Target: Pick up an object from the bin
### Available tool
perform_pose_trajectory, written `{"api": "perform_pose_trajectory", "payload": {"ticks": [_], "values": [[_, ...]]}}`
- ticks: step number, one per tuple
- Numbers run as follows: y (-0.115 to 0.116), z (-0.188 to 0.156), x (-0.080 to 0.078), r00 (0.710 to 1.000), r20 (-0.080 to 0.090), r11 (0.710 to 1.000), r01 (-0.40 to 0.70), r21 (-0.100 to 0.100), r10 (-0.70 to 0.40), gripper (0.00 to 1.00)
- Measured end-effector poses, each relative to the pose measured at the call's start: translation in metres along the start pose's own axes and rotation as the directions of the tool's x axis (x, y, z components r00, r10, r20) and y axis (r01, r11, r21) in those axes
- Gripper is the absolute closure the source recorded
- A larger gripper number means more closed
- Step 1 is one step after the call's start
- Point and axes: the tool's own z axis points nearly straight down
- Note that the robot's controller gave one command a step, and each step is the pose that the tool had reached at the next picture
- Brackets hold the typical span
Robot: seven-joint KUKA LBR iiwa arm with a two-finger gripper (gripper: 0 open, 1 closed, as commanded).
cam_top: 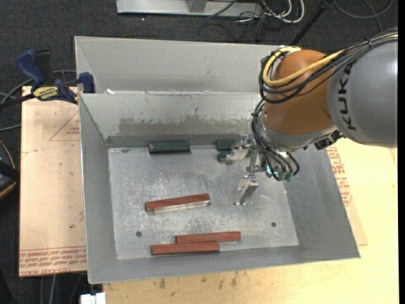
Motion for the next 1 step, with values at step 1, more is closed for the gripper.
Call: {"api": "perform_pose_trajectory", "payload": {"ticks": [1], "values": [[0.0000, -0.0039, -0.0017, 1.000, 0.007, 1.000, 0.000, 0.000, 0.000, 0.00]]}}
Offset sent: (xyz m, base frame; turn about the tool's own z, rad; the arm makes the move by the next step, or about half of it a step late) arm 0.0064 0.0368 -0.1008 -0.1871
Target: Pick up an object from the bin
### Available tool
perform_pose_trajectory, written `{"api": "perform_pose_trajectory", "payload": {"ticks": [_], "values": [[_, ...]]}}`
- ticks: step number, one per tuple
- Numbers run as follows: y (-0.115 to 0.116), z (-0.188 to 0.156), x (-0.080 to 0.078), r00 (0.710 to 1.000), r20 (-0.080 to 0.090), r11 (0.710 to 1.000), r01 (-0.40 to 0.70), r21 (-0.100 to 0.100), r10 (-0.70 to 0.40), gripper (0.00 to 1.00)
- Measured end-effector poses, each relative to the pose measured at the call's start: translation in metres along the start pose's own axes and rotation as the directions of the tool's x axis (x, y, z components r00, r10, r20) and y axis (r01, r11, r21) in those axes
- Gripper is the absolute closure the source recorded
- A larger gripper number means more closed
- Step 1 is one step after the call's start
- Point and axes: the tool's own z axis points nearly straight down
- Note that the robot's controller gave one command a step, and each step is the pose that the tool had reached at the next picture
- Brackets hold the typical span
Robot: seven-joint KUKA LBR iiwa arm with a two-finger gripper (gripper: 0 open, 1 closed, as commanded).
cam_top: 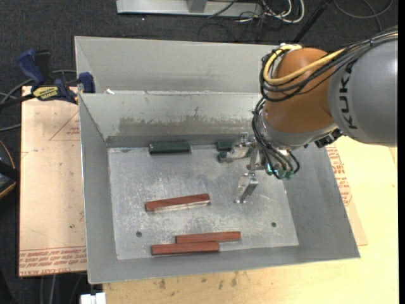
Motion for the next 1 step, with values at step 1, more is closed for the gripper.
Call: {"api": "perform_pose_trajectory", "payload": {"ticks": [1], "values": [[0.0111, 0.0309, -0.0036, 0.998, 0.008, 0.998, 0.058, 0.002, -0.058, 0.00]]}}
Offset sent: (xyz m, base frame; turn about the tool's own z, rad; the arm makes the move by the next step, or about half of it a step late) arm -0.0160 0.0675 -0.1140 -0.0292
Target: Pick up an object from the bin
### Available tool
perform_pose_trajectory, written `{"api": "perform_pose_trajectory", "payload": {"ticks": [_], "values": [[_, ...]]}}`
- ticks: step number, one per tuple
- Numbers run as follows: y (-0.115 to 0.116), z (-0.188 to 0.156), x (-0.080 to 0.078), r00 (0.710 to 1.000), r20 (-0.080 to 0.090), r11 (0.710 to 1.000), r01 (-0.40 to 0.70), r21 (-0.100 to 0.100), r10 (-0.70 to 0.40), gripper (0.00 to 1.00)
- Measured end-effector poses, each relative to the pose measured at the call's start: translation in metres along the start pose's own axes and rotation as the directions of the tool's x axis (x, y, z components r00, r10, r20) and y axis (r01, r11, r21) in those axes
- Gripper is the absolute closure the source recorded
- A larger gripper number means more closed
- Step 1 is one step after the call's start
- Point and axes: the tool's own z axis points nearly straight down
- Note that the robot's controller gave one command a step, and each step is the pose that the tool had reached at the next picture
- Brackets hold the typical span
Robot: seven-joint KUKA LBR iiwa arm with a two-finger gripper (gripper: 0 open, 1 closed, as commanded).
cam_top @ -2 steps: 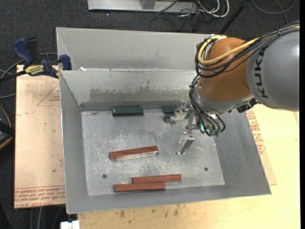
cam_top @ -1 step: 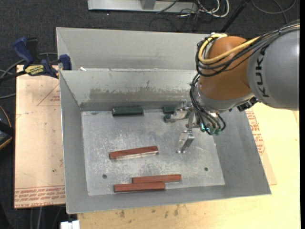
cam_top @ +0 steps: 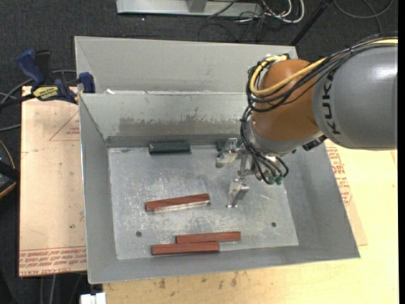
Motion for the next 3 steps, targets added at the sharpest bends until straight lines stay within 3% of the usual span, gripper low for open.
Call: {"api": "perform_pose_trajectory", "payload": {"ticks": [1, 2, 3], "values": [[0.060, 0.075, 0.011, 1.000, 0.006, 1.000, -0.029, -0.005, 0.029, 1.00], [0.060, 0.075, 0.011, 1.000, 0.006, 1.000, -0.029, -0.005, 0.029, 1.00], [0.057, -0.068, 0.001, 1.000, -0.003, 1.000, 0.030, -0.001, -0.030, 1.00]]}}
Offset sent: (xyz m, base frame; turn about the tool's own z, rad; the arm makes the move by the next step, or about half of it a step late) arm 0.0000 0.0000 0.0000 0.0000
